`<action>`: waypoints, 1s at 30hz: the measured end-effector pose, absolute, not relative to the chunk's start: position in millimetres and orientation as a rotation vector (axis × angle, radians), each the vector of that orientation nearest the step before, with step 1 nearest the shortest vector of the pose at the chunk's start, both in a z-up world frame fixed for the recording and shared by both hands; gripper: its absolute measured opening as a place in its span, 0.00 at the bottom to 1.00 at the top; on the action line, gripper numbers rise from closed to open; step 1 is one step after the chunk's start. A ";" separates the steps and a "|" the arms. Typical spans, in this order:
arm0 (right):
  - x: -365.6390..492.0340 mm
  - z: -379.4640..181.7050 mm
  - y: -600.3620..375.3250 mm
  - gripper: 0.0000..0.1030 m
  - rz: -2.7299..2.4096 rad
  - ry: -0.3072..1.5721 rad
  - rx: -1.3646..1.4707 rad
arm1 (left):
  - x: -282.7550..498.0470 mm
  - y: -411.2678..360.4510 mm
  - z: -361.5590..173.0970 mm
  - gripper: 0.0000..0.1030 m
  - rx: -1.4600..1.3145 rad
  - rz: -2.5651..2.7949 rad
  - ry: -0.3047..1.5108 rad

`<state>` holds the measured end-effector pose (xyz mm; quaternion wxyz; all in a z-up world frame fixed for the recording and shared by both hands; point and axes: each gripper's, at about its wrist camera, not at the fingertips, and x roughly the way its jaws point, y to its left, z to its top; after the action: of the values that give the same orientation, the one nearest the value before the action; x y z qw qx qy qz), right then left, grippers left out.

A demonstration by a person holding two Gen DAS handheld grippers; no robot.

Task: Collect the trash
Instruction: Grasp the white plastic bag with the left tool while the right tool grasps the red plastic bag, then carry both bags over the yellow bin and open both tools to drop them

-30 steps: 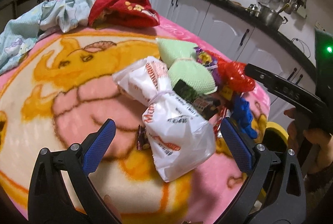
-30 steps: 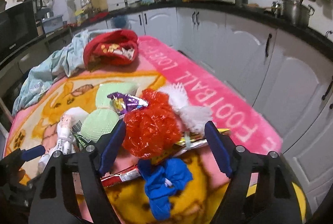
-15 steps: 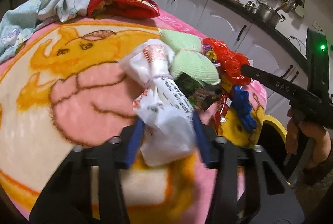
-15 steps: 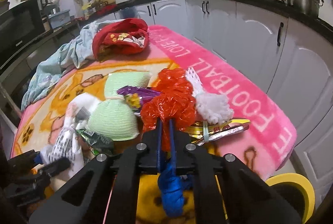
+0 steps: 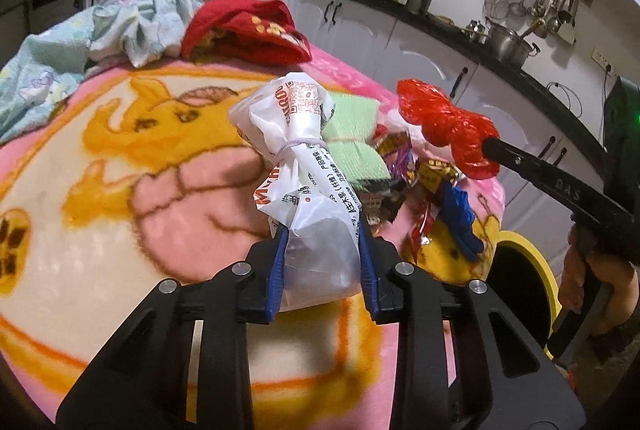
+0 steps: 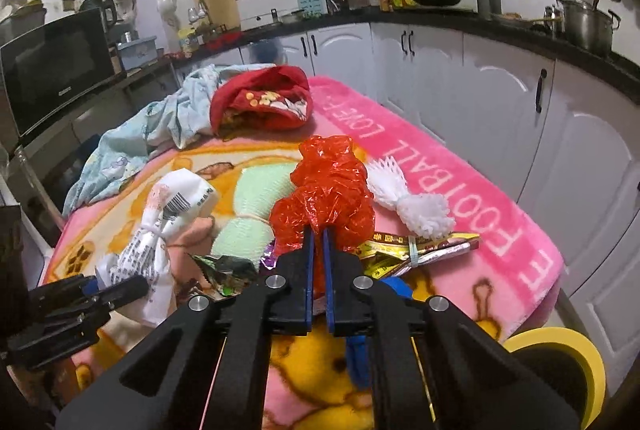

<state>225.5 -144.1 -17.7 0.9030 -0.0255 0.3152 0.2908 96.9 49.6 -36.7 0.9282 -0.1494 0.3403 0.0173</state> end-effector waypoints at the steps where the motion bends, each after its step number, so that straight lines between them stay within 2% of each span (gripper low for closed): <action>1: 223.1 -15.7 -143.9 0.04 0.604 0.647 -0.055 | 95.4 51.2 -34.8 0.23 -0.308 0.036 0.692; 13: 193.6 8.4 -160.0 0.04 0.608 0.591 -0.045 | 86.2 44.5 -10.9 0.23 -0.289 -0.001 0.619; 30: 152.0 27.3 -233.1 0.04 0.501 0.555 0.003 | 104.8 -25.6 14.3 0.23 -0.202 -0.170 0.570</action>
<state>152.0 -233.1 27.3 0.9310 0.0013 0.2711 0.2446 104.8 -25.6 14.3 0.9511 -0.0993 0.2805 -0.0834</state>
